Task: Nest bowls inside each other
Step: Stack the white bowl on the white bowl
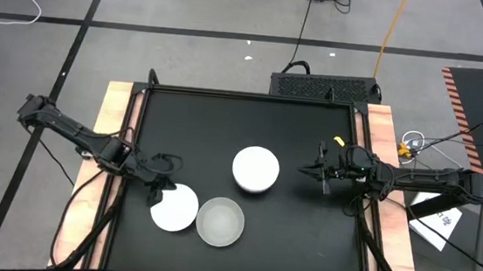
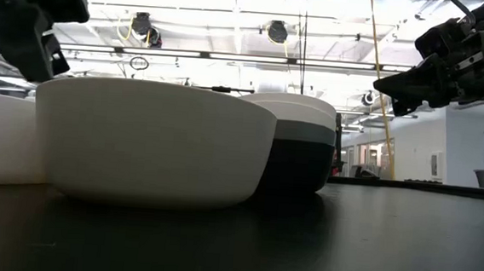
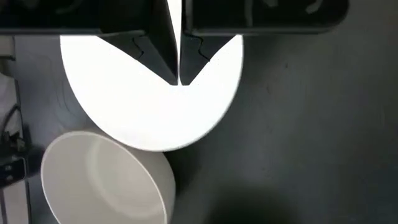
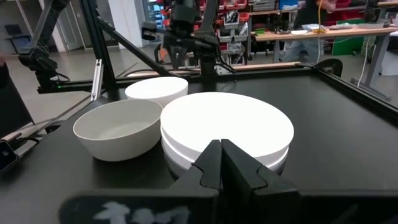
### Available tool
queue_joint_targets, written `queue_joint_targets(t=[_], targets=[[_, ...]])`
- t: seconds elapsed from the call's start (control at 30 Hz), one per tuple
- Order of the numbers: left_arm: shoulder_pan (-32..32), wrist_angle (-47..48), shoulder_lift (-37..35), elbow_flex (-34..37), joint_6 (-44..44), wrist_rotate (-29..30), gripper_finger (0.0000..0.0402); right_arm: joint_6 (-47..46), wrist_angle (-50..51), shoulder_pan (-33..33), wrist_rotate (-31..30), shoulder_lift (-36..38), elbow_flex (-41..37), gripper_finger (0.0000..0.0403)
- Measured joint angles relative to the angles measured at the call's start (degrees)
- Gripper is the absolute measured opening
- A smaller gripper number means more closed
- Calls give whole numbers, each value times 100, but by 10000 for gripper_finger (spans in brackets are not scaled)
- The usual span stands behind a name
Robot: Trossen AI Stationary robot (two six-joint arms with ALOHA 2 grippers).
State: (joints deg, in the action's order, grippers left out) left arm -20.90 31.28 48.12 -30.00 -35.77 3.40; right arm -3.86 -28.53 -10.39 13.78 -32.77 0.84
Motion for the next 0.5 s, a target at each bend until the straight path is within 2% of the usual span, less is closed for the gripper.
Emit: queue_joint_targets(t=[0.5], targets=[[-101,20,0,0,65,-146,17,-2,2,-2,0,0,-4,0]])
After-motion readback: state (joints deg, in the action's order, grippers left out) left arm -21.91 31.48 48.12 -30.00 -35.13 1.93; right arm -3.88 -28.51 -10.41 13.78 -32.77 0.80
